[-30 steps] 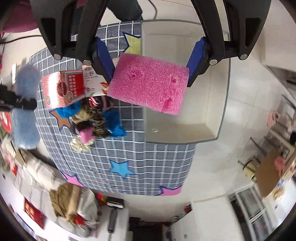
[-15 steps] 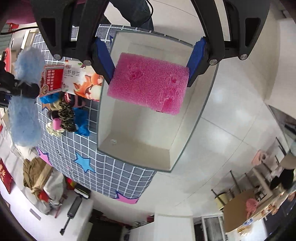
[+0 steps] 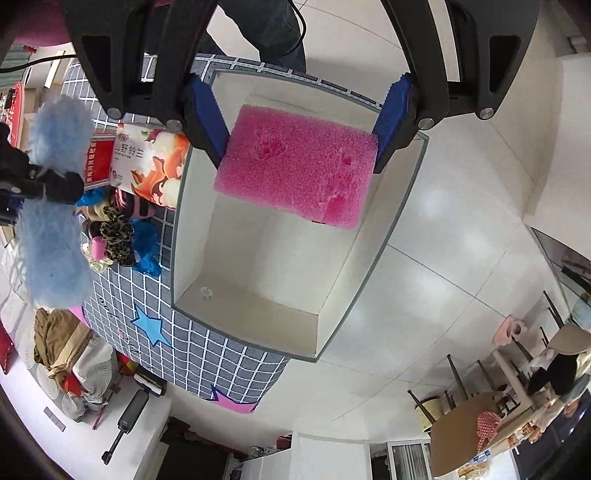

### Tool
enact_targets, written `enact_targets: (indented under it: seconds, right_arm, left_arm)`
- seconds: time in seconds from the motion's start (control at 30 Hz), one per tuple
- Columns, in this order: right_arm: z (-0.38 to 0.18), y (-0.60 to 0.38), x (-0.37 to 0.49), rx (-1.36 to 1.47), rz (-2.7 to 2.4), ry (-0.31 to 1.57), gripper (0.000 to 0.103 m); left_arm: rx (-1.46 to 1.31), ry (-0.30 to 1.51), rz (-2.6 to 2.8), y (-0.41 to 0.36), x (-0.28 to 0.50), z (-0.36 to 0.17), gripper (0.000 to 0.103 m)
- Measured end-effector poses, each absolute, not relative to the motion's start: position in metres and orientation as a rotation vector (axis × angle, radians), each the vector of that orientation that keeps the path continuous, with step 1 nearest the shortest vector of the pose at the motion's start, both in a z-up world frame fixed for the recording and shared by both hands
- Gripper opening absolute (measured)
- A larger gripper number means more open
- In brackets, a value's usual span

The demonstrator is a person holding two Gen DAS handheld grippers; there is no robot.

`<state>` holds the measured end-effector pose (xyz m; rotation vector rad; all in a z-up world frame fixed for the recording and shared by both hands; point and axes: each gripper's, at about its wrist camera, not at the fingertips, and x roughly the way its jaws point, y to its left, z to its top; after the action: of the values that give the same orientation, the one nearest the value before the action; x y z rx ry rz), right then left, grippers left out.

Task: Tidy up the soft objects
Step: 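Carry the pink sponge and blue plush over the white box with both tools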

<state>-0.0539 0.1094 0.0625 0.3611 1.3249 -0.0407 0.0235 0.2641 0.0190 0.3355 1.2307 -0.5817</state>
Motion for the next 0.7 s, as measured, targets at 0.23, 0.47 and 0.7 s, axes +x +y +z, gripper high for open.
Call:
enact_targets:
  seconds: [0.23, 0.47, 0.7]
  right_arm:
    - [0.061, 0.111, -0.047, 0.356, -0.035, 1.327, 0.030]
    - [0.059, 0.112, -0.040, 0.351, -0.026, 1.334, 0.030]
    - [0.056, 0.110, -0.033, 0.353, -0.021, 1.337, 0.030]
  left_arm:
    - [0.342, 1.230, -0.578, 0.264, 0.026, 0.018, 0.076]
    - [0.346, 1.238, -0.576, 0.263, 0.027, 0.015, 0.076]
    - [0.351, 1.248, -0.570, 0.261, 0.030, 0.011, 0.076]
